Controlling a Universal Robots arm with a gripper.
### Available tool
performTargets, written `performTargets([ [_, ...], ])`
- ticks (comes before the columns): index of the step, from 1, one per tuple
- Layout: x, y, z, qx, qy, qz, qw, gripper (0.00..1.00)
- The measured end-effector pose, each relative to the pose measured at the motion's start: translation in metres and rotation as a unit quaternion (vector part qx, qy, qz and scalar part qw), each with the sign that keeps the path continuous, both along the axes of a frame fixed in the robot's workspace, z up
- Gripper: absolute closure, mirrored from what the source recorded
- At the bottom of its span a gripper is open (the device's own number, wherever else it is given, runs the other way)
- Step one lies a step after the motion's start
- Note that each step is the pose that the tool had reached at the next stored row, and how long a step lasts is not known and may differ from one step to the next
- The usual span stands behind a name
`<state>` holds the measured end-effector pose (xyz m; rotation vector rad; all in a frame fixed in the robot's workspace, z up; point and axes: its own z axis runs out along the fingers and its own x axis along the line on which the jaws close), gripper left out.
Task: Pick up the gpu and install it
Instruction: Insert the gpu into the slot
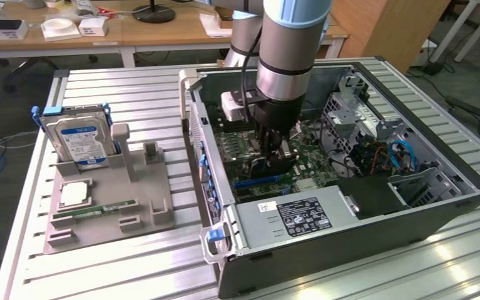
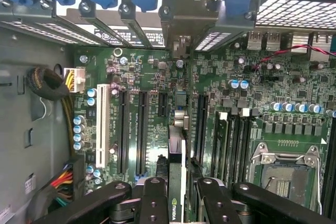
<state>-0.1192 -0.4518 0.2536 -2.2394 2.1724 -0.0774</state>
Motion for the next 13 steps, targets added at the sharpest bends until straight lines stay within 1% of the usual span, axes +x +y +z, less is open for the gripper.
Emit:
performTargets([
  [13,-0.0003,0.0009,-0.0012,0.0001,0.0,0.0,1.0,0.74],
])
